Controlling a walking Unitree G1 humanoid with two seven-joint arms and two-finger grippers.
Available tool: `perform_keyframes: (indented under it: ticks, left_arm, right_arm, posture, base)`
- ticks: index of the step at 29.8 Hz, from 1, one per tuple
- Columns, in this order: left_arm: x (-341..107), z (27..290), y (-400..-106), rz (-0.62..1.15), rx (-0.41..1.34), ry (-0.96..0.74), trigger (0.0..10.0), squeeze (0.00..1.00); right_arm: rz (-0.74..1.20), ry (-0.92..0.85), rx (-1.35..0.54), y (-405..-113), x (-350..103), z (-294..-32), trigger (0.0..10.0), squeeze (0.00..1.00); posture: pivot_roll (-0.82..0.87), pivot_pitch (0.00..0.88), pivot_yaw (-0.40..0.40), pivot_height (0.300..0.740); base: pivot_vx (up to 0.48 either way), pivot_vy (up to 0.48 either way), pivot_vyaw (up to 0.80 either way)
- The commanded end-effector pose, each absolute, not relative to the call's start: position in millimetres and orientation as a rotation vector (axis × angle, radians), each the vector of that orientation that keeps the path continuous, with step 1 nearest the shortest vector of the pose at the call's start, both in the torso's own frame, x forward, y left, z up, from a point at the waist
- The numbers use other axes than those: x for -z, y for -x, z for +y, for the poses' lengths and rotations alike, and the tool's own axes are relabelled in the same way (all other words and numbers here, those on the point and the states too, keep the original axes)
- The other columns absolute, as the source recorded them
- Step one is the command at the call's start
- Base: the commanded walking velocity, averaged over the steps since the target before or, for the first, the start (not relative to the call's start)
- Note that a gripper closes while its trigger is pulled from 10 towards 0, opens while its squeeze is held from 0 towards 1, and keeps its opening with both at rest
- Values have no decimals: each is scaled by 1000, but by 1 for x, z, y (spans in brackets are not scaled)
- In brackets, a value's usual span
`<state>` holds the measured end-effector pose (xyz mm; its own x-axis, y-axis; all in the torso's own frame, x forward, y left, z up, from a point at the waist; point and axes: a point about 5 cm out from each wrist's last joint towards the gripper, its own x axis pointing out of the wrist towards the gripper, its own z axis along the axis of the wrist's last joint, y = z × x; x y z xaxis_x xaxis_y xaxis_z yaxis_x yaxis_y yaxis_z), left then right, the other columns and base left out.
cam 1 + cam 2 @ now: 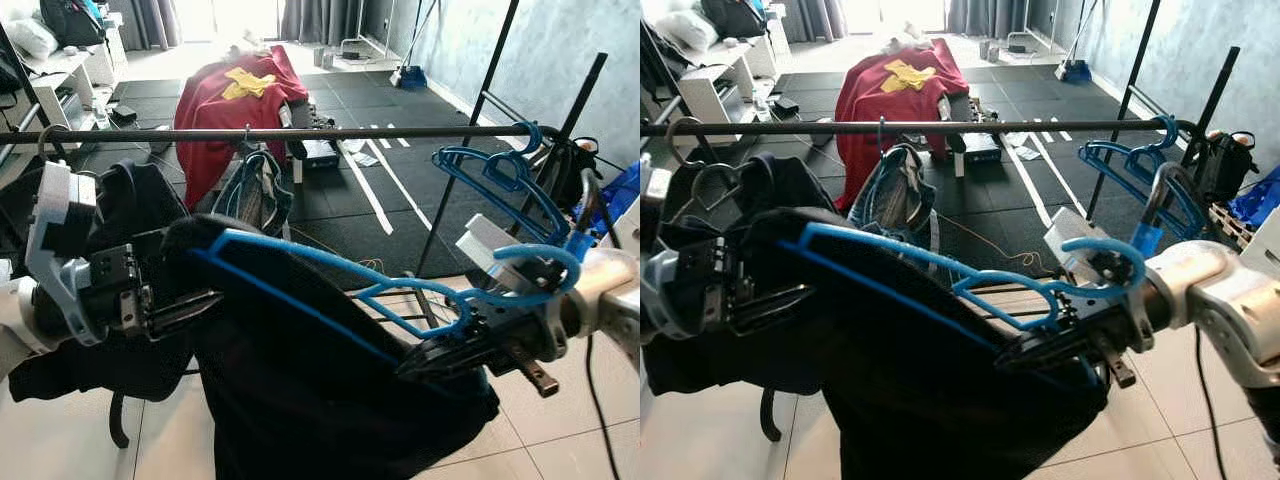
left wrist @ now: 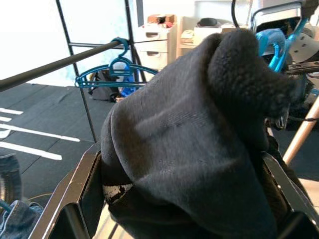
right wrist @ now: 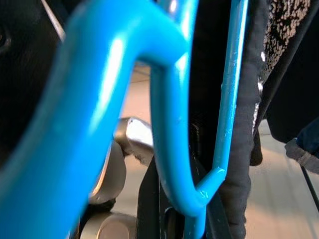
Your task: Hang hanger
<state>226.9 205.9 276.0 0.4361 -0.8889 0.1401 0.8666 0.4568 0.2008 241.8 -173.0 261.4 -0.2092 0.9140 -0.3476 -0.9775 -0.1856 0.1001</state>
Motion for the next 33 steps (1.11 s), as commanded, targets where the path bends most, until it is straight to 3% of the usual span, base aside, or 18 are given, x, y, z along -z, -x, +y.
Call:
perform_keyframes:
  ticks: [1, 2, 6, 7, 9, 10, 12, 13, 14, 15, 17, 22, 23, 24, 25, 27, 28, 33]
  left_arm:
    - [-275, 202, -229, -247, 1089, -88, 10000, 0]
    - [-284, 201, -235, -341, 1026, 0, 10000, 0]
    - [-293, 198, -238, -449, 995, 122, 10000, 0]
    - [-295, 196, -238, -483, 996, 177, 10000, 0]
    - [-295, 196, -238, -483, 996, 177, 10000, 0]
    - [-296, 194, -238, -503, 997, 216, 9725, 0]
    - [-297, 194, -239, -521, 995, 247, 9490, 0]
    - [-299, 195, -240, -545, 988, 280, 9255, 0]
    - [-299, 195, -240, -545, 988, 280, 9255, 0]
    - [-305, 198, -241, -583, 973, 319, 9294, 0]
    - [-307, 199, -242, -596, 959, 334, 9373, 0]
    - [-310, 200, -244, -609, 937, 351, 9529, 0]
    - [-312, 200, -245, -614, 927, 362, 9608, 0]
    - [-312, 200, -245, -614, 927, 362, 9608, 0]
    - [-312, 200, -245, -619, 919, 370, 10000, 0]
    - [-312, 200, -245, -619, 919, 370, 10000, 0]
    - [-313, 200, -245, -622, 913, 378, 10000, 0]
    - [-313, 199, -245, -627, 906, 390, 10000, 0]
  right_arm:
    - [272, 244, -1787, -240, -272, -167, 0, 0]
    - [228, 210, -1793, -242, -276, -163, 0, 0]
    - [204, 202, -1780, -244, -274, -158, 0, 0]
    - [195, 206, -1768, -245, -273, -156, 7686, 0]
    - [195, 206, -1768, -245, -273, -156, 7686, 0]
    - [184, 204, -1745, -248, -271, -154, 10000, 0]
    - [174, 189, -1731, -250, -271, -153, 10000, 0]
    - [163, 180, -1721, -251, -271, -153, 10000, 541]
    - [163, 180, -1721, -251, -271, -153, 10000, 541]
    - [148, 169, -1710, -252, -271, -152, 10000, 855]
    - [139, 171, -1694, -253, -270, -152, 10000, 859]
    - [125, 189, -1654, -256, -268, -150, 10000, 839]
    - [110, 193, -1627, -259, -268, -150, 10000, 702]
    - [110, 193, -1627, -259, -268, -150, 10000, 702]
    - [96, 195, -1607, -260, -268, -149, 10000, 455]
    - [96, 195, -1607, -260, -268, -149, 10000, 455]
    - [81, 190, -1591, -262, -269, -148, 10000, 0]
    - [50, 178, -1561, -265, -273, -148, 10000, 0]
  posture:
    - [-94, 44, -10, 736]
    - [-93, 45, -10, 736]
    - [-92, 46, -11, 736]
    - [-91, 47, -11, 736]
    - [-91, 47, -11, 736]
    - [-93, 47, -11, 736]
    - [-95, 46, -11, 736]
    - [-94, 47, -11, 736]
    - [-94, 47, -11, 736]
    - [-94, 47, -8, 736]
    - [-92, 48, -8, 736]
    - [-93, 48, -7, 736]
    - [-92, 48, -7, 736]
    - [-92, 48, -7, 736]
    - [-93, 49, -7, 736]
    - [-93, 49, -7, 736]
    - [-94, 49, -8, 736]
    - [-96, 49, -9, 736]
  base:
    - [0, 0, 0]
    - [0, 0, 0]
    - [0, 0, 0]
    - [0, 0, 0]
    - [0, 0, 0]
    - [0, 0, 0]
    - [0, 0, 0]
    - [0, 0, 0]
    - [0, 0, 0]
    - [0, 0, 0]
    - [0, 0, 0]
    - [0, 0, 0]
    - [0, 0, 0]
    - [0, 0, 0]
    - [0, 0, 0]
    - [0, 0, 0]
    - [0, 0, 0]
    - [0, 0, 0]
